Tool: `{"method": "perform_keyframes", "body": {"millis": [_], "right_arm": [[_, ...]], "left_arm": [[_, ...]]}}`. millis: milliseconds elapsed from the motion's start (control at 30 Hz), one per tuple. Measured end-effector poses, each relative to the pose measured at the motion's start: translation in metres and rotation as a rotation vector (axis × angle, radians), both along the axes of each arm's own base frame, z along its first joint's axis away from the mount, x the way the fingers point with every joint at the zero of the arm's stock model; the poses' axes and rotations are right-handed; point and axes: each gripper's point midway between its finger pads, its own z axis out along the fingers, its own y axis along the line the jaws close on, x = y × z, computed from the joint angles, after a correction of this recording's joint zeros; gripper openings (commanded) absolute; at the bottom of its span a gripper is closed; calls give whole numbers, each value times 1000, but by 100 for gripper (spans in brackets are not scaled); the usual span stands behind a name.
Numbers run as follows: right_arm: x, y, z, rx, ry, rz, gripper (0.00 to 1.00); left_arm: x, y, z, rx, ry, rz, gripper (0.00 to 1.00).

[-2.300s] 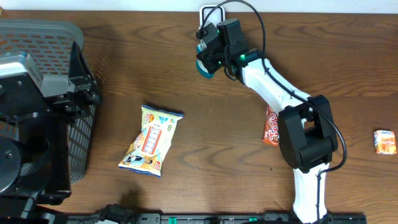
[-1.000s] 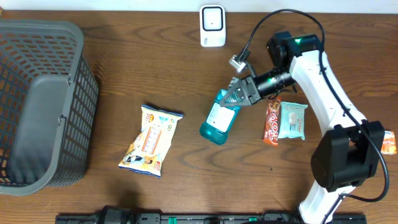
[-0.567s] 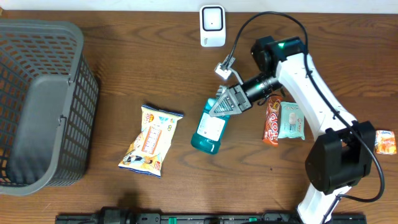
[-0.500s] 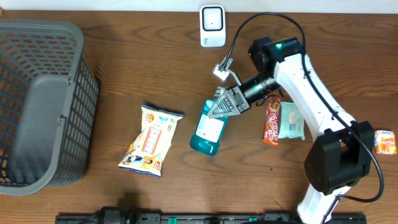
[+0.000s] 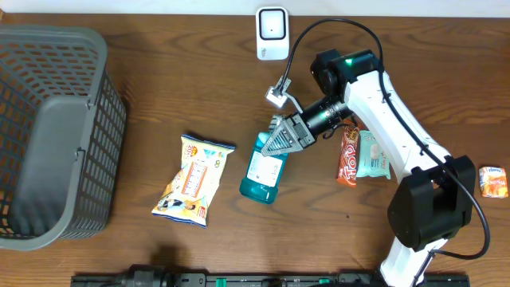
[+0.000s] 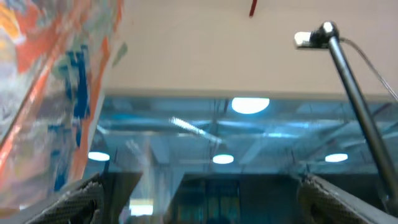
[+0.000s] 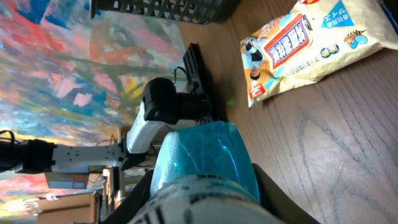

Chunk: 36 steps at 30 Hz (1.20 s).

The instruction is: Scan the item barcode

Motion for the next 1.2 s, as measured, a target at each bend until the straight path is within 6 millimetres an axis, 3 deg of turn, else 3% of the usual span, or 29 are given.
{"method": "perform_keyframes", "body": {"millis": [167,300,400,533,667,700,900,1033,1200], "right_arm": [[0,-4,-8,-50,-19,11,2],[3,-7,-13,-72,-44,14,2],[8,-9,-15,-76,-66,7,2],[18,-18,-19,-92,-87,-19,2],[44,-32,-32,-164,-144,-90,2],[51,-36,-36,-194,-155,-111,2],[112,-71,-72,-496,-318,-304,1],[148,-81,-77,-600,-460,-402,1],[203,-86,-64,-757,-729,-573,1]], "left_arm": [[-22,4,14,-19,-106,7,98],[-23,3,17,-14,-123,4,98],[-10,-13,22,48,-147,-56,98],[41,-31,17,98,-93,-146,98],[125,-41,-11,98,69,-194,98],[161,-44,-30,95,153,-204,98],[270,-54,-117,86,441,-239,98],[315,-57,-174,66,596,-256,98],[335,-59,-208,44,694,-272,98]]}}
